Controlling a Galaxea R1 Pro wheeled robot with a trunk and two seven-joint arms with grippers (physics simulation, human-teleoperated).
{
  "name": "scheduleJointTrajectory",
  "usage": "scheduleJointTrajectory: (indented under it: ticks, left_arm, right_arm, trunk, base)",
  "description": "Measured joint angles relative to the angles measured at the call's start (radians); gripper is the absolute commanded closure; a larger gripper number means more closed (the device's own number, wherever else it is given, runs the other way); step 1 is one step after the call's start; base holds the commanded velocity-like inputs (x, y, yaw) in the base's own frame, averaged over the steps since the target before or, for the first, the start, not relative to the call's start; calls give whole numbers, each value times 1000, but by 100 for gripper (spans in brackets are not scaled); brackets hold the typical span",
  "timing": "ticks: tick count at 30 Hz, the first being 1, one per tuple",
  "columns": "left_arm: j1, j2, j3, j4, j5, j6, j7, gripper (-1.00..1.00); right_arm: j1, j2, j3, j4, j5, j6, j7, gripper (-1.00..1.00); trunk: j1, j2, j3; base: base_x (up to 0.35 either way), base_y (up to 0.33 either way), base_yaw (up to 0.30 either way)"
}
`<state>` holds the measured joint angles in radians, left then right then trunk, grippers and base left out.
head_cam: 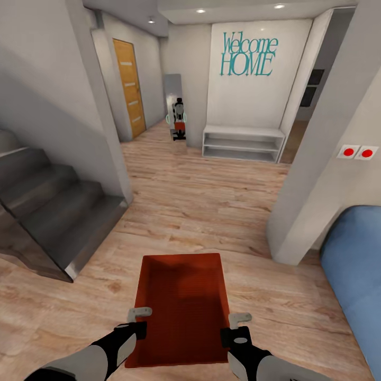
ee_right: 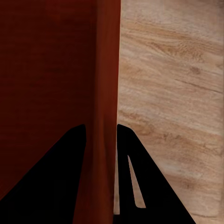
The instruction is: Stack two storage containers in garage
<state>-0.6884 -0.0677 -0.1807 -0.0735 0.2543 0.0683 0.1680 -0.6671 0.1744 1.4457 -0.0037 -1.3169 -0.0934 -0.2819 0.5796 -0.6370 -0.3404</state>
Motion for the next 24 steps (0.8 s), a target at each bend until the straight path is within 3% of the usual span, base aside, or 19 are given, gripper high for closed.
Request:
scheduleJointTrajectory:
  ticks: [24]
  left_arm:
    - [0, 0, -1, -1, 2, -1, 0, 100]
  right_arm:
    - [-1, 0, 1, -1, 0, 0, -1, 100]
  trunk:
    - [0, 0, 0]
  base:
    - [323, 0, 0]
